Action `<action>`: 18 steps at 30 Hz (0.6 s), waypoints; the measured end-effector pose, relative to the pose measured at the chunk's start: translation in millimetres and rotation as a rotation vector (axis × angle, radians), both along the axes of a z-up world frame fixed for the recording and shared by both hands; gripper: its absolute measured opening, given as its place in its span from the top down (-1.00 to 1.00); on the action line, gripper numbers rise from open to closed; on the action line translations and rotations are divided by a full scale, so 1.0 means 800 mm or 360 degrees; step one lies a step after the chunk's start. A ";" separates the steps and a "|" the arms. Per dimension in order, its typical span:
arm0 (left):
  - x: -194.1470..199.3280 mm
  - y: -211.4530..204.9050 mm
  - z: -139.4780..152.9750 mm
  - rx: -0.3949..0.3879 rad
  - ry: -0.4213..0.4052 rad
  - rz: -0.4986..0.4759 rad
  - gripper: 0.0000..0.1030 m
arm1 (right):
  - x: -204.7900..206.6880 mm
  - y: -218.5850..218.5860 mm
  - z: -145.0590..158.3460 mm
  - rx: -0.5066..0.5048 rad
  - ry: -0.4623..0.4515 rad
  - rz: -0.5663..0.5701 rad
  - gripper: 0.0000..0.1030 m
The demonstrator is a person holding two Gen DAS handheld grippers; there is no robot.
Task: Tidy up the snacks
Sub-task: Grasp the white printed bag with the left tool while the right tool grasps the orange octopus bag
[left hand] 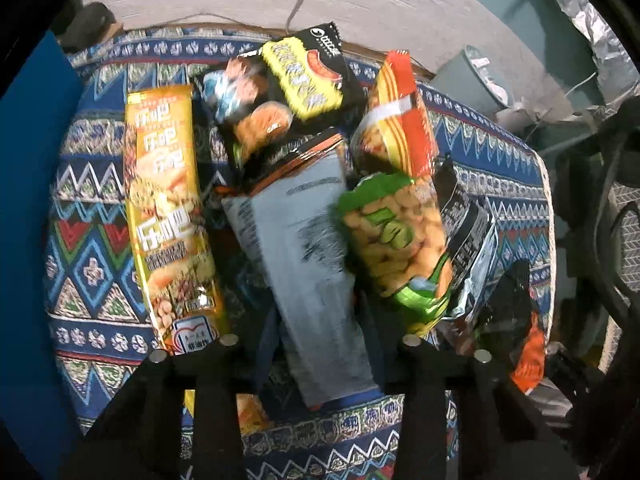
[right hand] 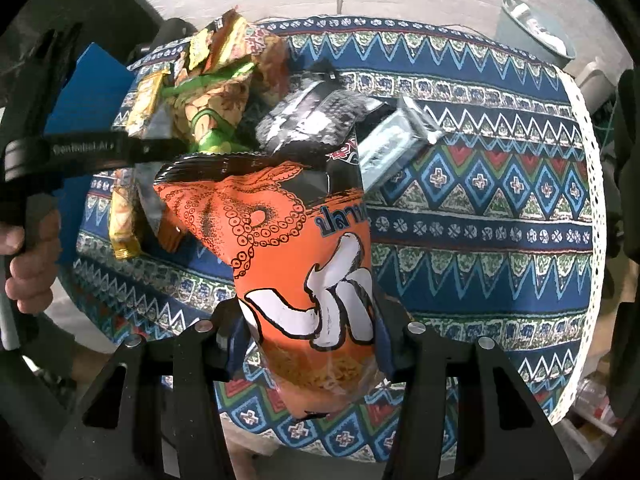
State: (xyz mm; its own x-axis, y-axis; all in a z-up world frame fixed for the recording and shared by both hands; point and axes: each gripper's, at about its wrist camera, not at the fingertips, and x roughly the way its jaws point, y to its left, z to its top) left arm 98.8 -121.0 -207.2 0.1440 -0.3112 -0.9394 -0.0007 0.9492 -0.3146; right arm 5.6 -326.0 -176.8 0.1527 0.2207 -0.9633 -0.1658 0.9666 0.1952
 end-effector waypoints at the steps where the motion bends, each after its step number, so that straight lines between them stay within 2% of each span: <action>1: -0.002 0.002 0.000 -0.0006 -0.0003 0.0001 0.38 | 0.000 0.000 -0.001 -0.0004 0.0001 0.0000 0.02; 5: -0.005 0.010 0.000 -0.0020 0.0004 -0.0049 0.48 | 0.003 0.009 0.000 -0.0009 -0.0018 0.0012 0.02; 12: -0.020 0.026 0.002 -0.0006 0.0101 -0.0127 0.47 | 0.009 0.021 0.001 -0.0001 -0.0028 0.0025 0.02; 13: -0.021 0.026 0.002 -0.0008 0.0098 -0.0127 0.40 | 0.009 0.023 0.000 -0.0001 -0.0027 0.0028 0.02; 15: -0.022 0.024 -0.001 -0.0029 0.0099 -0.0109 0.14 | 0.009 0.023 -0.001 -0.0001 -0.0024 0.0031 0.02; 17: -0.021 0.013 -0.005 -0.0020 0.0103 -0.0093 -0.30 | 0.009 0.024 -0.002 -0.0004 -0.0019 0.0031 0.02; 18: -0.020 0.008 -0.006 -0.0001 0.0089 -0.0087 -0.36 | 0.008 0.023 -0.003 -0.0005 -0.0017 0.0030 0.02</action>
